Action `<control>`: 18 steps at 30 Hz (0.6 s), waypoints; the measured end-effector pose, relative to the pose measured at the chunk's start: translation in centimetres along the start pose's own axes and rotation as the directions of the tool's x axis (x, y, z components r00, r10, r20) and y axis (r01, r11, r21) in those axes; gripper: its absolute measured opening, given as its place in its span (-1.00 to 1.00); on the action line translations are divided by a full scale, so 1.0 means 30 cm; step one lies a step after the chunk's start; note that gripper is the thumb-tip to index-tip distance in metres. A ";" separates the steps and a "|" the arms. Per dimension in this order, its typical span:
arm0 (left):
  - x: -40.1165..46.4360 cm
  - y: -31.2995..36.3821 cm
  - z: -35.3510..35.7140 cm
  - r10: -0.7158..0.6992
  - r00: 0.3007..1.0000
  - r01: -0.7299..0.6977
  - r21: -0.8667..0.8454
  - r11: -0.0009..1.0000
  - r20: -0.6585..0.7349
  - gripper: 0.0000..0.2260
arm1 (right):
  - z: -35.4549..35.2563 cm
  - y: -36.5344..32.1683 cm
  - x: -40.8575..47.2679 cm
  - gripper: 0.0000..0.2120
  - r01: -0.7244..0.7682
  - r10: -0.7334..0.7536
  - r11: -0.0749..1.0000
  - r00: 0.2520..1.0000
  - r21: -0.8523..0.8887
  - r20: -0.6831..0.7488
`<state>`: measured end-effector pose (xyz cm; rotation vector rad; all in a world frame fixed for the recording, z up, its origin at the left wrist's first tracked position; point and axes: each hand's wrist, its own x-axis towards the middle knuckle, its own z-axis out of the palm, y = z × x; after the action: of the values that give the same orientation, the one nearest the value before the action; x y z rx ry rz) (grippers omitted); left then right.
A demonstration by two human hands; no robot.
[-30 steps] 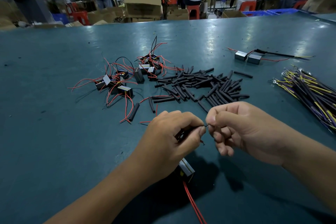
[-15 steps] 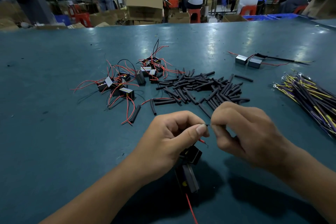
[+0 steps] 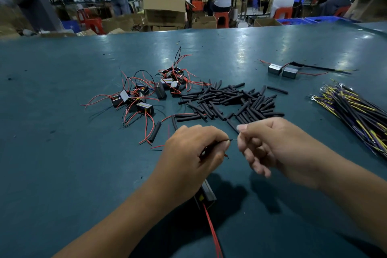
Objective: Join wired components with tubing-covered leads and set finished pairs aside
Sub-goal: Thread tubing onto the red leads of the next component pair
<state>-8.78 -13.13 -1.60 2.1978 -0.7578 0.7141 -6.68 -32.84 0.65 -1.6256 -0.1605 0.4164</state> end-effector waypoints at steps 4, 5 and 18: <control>-0.002 -0.014 0.001 0.106 0.994 -0.106 0.148 0.983 0.009 -0.87 | 0.026 -0.009 -0.019 -0.71 -0.079 0.074 0.994 0.995 0.069 0.074; -0.002 -0.015 0.002 0.121 0.993 -0.121 0.168 0.978 0.012 -0.88 | 0.027 -0.011 -0.022 -0.72 -0.072 0.067 0.994 0.995 0.077 0.072; 0.006 0.008 -0.013 -0.070 0.997 0.073 -0.087 0.994 0.036 -0.85 | 0.029 0.001 -0.009 -0.84 0.124 -0.154 0.976 0.974 0.180 0.166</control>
<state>-8.92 -13.02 -1.14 2.1499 -0.7103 0.5984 -7.25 -32.12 0.61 -1.3996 -0.3637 0.4550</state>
